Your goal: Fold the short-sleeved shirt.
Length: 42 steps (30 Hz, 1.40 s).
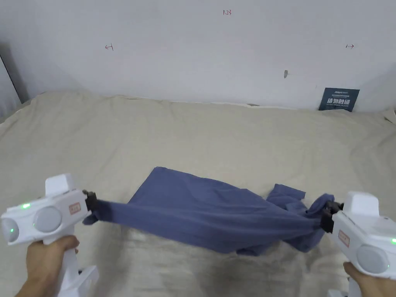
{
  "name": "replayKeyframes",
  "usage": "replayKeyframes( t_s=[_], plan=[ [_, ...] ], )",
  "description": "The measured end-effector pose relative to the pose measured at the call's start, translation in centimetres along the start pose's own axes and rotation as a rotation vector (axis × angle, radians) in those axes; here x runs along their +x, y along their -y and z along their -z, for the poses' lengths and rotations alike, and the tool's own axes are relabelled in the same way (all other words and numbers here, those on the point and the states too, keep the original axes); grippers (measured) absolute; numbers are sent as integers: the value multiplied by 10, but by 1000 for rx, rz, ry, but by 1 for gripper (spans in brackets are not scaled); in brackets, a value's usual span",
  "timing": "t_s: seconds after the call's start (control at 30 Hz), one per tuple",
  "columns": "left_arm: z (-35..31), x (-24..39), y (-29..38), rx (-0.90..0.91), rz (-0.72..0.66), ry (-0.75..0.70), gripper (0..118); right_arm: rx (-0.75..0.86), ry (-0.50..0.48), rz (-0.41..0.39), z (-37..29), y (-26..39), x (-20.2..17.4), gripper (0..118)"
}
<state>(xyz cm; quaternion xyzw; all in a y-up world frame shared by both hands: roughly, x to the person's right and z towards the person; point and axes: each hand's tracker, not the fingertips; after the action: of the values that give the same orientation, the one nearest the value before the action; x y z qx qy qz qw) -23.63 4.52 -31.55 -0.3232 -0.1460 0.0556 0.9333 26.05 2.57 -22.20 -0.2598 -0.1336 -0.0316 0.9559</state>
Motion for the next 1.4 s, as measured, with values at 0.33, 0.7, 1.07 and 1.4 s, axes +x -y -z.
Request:
replayKeyframes(
  t_s=[0.33, 0.7, 1.07, 1.4],
  plan=[
    [-43, -18, 137, -194, 16, -76, 0, -191, 17, 51, -63, 128, 22, 7],
    [-14, -31, 192, -406, 34, -170, 0, -428, 10, 120, -43, 197, 36, 7],
    [-52, 9, 139, -199, 7, 30, 117, -220, -7, 93, -82, 118, 24, 108],
    [-96, 99, 46, 297, 124, 132, 115, 276, -3, 32, -143, 10, -4, 108]
  ],
)
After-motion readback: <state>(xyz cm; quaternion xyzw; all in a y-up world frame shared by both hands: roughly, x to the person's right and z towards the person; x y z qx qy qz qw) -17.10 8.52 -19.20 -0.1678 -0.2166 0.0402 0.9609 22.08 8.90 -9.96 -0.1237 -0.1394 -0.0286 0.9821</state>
